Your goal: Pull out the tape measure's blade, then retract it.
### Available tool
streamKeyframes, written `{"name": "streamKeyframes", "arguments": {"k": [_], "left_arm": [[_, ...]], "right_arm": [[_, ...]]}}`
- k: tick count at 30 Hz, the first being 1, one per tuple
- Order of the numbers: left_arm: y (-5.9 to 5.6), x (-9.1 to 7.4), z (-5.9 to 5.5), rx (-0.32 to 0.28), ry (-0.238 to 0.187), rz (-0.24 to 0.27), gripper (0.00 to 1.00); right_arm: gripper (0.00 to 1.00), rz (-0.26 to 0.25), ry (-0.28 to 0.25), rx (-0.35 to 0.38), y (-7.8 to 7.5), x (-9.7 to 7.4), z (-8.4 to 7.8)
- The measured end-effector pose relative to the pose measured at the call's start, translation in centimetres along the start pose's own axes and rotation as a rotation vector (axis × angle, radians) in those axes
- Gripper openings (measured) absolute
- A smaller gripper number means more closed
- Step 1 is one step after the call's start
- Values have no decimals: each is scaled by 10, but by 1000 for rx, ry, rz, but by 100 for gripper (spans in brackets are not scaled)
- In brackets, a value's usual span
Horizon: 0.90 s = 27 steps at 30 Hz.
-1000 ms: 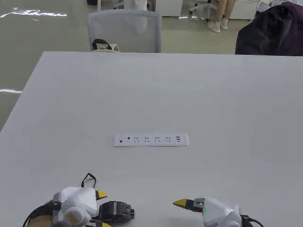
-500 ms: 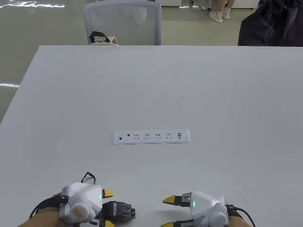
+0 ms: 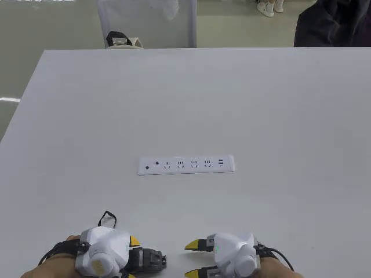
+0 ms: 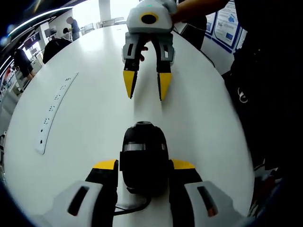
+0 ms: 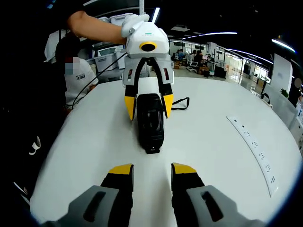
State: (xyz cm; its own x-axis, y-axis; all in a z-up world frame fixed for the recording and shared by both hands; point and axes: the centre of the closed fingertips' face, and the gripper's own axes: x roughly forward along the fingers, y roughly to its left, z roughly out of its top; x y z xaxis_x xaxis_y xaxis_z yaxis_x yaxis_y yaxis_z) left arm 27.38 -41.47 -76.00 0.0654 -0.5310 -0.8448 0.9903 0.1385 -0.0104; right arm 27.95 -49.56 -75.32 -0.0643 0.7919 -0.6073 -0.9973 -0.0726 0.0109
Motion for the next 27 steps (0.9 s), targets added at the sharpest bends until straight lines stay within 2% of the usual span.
{"name": "streamKeyframes", "arguments": {"k": [6,10,15,27], "left_arm": [[0,6,-3,30,-1,-8,36],[-1,5,0,22,-5,-7,35],[0,6,-2,10,-12,-5,35],[1,7,-3,8,-24,-12,35]], "right_arm": [[30,34,8,-17,0,14,0],[29,58,10,-30,2,24,2],[27,84,10,-45,4,35,4],[20,106,7,-35,-1,47,6]]}}
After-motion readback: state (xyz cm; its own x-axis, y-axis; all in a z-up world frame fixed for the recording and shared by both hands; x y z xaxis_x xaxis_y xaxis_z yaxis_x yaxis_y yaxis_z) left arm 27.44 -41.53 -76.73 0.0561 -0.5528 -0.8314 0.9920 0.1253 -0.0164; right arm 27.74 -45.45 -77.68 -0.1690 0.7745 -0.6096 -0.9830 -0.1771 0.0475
